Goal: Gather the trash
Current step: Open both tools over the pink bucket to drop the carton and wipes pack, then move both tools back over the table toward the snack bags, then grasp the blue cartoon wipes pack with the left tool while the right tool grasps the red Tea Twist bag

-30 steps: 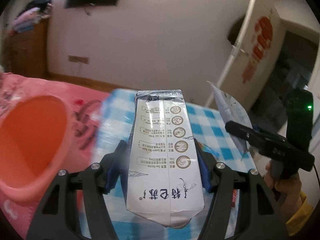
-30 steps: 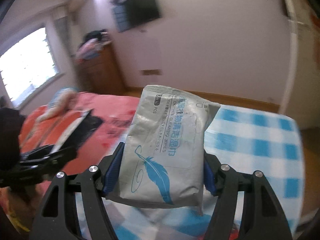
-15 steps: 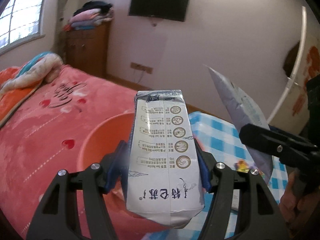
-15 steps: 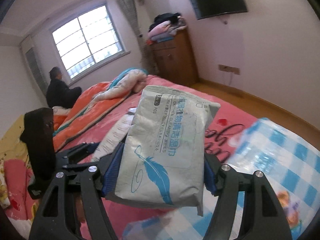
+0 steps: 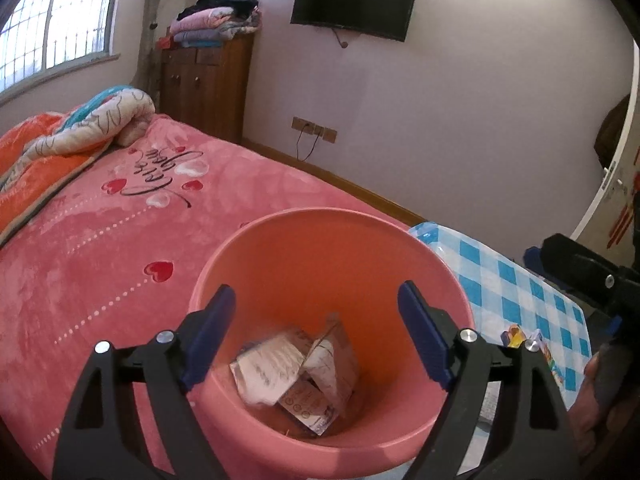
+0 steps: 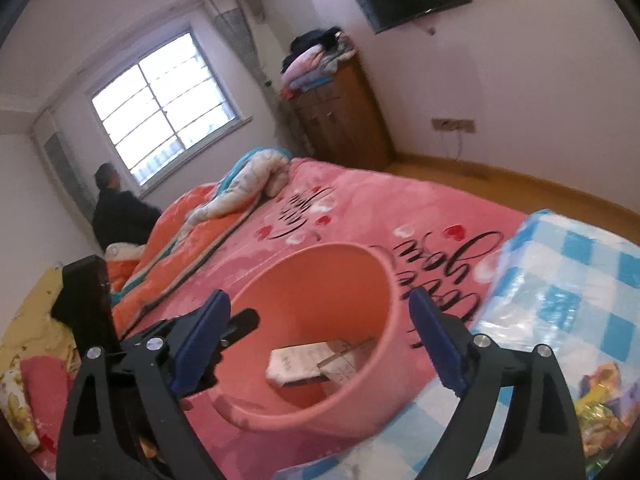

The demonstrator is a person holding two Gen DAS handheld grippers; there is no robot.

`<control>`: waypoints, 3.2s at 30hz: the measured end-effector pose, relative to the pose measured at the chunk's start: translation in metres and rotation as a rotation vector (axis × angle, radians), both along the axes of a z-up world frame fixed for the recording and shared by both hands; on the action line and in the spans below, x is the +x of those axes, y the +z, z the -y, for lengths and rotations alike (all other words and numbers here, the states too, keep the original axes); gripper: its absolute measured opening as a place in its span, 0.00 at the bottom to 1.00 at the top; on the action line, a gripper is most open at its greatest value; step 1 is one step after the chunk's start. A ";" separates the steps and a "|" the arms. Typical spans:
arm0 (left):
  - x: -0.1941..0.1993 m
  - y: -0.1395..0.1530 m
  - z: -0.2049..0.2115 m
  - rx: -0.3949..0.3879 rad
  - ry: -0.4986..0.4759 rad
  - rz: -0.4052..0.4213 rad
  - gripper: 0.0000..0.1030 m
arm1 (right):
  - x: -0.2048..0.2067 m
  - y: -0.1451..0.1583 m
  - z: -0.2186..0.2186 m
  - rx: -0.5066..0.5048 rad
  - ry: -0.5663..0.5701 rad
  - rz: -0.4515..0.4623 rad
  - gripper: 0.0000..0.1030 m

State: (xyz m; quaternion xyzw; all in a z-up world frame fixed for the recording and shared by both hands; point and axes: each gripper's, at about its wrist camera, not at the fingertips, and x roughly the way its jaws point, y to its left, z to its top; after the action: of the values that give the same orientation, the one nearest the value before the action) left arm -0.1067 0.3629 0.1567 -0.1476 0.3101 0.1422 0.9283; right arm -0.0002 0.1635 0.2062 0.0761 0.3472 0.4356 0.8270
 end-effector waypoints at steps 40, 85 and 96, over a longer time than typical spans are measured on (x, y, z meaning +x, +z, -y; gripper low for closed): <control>-0.053 -0.031 0.208 0.023 -0.539 -0.012 0.84 | -0.145 -0.101 0.267 -0.178 -0.603 -0.026 0.91; 0.160 -0.124 0.298 -0.296 -0.533 -0.366 0.76 | -0.147 -0.168 0.357 -0.185 -0.673 -0.331 0.91; 0.192 -0.122 0.308 -0.229 -0.592 -0.336 0.76 | -0.145 -0.171 0.363 -0.187 -0.687 -0.338 0.91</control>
State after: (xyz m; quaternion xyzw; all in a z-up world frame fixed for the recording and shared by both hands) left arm 0.0855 0.0546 0.0349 -0.1289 0.5017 -0.1464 0.8428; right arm -0.1453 -0.1994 0.0352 0.1828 0.4710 0.0811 0.8591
